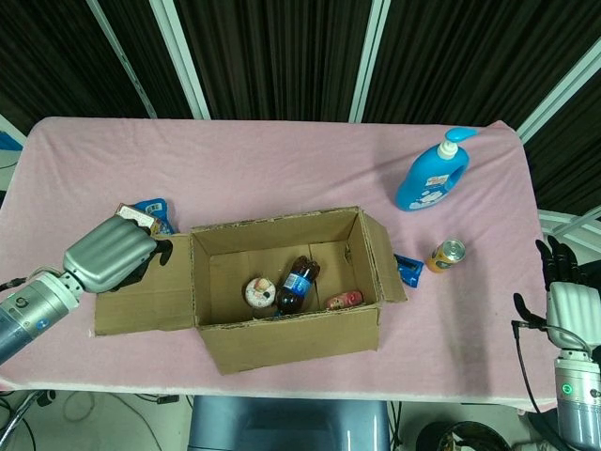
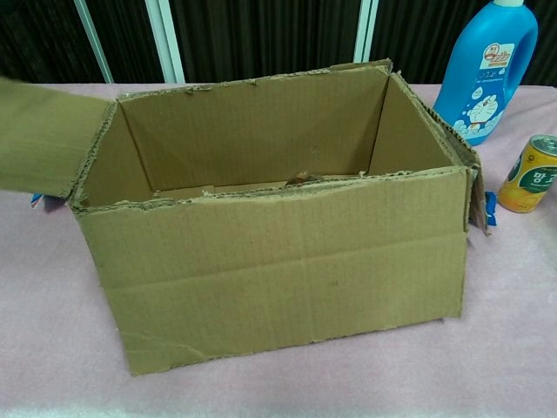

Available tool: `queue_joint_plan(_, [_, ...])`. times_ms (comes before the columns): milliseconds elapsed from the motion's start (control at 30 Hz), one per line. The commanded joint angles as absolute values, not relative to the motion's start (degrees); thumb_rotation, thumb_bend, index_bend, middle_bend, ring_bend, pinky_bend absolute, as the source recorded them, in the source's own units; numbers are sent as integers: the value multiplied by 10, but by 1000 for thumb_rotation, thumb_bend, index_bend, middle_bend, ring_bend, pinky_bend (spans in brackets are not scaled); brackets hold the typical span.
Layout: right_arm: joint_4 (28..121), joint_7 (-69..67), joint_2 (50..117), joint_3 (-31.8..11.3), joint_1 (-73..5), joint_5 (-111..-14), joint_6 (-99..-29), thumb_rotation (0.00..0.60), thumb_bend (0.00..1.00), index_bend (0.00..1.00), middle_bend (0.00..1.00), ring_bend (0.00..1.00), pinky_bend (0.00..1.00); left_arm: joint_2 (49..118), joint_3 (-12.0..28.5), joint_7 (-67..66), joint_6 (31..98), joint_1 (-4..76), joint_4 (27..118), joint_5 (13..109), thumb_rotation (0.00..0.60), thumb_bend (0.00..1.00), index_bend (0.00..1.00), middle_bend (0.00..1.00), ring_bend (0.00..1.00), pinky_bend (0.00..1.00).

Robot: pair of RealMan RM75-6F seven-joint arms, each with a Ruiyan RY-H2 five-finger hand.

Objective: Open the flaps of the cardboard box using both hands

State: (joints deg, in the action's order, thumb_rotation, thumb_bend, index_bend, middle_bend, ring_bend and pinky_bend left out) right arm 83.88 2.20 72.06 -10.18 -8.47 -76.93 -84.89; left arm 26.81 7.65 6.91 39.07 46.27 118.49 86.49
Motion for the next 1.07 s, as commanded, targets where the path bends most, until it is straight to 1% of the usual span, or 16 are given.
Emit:
queue_joint_plan(33, [839, 23, 721, -102, -84, -769, -849, 600, 376, 0, 0, 0, 236, 275, 62, 81, 404, 442, 1167, 882, 600, 1000, 484, 686, 510, 526])
queue_joint_plan(133, [841, 24, 721, -101, -84, -770, -847, 600, 376, 0, 0, 0, 236, 287, 54, 93, 421, 423, 1154, 887, 600, 968, 471, 671, 495, 518])
queue_joint_plan(167, [841, 25, 721, -101, -84, -770, -847, 600, 376, 0, 0, 0, 236, 295, 50, 96, 435, 411, 1146, 888, 600, 900, 450, 644, 468, 499])
queue_joint_plan(200, [841, 26, 721, -100, -84, -770, -847, 600, 377, 0, 0, 0, 236, 303, 47, 98, 449, 401, 1140, 886, 600, 791, 413, 596, 423, 460])
queue_joint_plan(233, [841, 26, 721, -100, -84, -771, -847, 600, 376, 0, 0, 0, 236, 314, 44, 98, 466, 388, 1134, 882, 600, 669, 360, 520, 355, 395])
queue_joint_plan(267, [841, 26, 720, -100, -84, -772, -847, 600, 376, 0, 0, 0, 236, 327, 40, 96, 483, 375, 1128, 878, 600, 592, 316, 455, 301, 338])
queue_joint_plan(333, [842, 27, 720, -99, -84, -773, -847, 600, 376, 0, 0, 0, 236, 356, 33, 86, 523, 345, 1117, 864, 600, 407, 185, 236, 122, 146])
queue_joint_plan(400, [842, 27, 719, -99, -84, -774, -846, 600, 376, 0, 0, 0, 236, 390, 26, 67, 568, 313, 1105, 851, 600, 304, 100, 95, 24, 35])
queue_joint_plan(433, [842, 28, 718, -98, -84, -776, -846, 600, 376, 0, 0, 0, 236, 420, 22, 48, 608, 288, 1095, 840, 600, 262, 57, 43, 3, 9])
queue_joint_plan(467, [842, 29, 717, -97, -84, -777, -846, 600, 374, 0, 0, 0, 236, 430, 21, 40, 620, 280, 1091, 838, 600, 241, 35, 23, 0, 2])
queue_joint_plan(567, [839, 37, 713, -90, -85, -786, -842, 598, 321, 0, 0, 0, 236, 498, 15, -14, 708, 225, 1061, 816, 600, 195, 0, 0, 0, 0])
queue_joint_plan(633, [838, 41, 710, -86, -86, -792, -838, 576, 275, 0, 0, 0, 236, 534, 14, -39, 749, 202, 1044, 812, 600, 172, 0, 0, 0, 0])
queue_joint_plan(667, [837, 44, 706, -82, -87, -797, -835, 562, 268, 0, 0, 0, 236, 565, 10, -60, 782, 182, 1026, 811, 600, 162, 0, 0, 0, 0])
queue_joint_plan(767, [837, 45, 699, -76, -88, -806, -831, 525, 257, 0, 0, 0, 236, 614, 5, -91, 836, 150, 989, 818, 600, 142, 0, 0, 0, 0])
queue_joint_plan(933, [837, 37, 691, -70, -88, -814, -827, 519, 254, 0, 0, 0, 236, 666, 0, -102, 901, 112, 930, 836, 600, 136, 0, 0, 0, 0])
queue_joint_plan(1067, [832, 33, 691, -69, -88, -818, -827, 562, 254, 0, 0, 0, 236, 693, -2, -91, 911, 95, 886, 832, 600, 136, 0, 0, 0, 0])
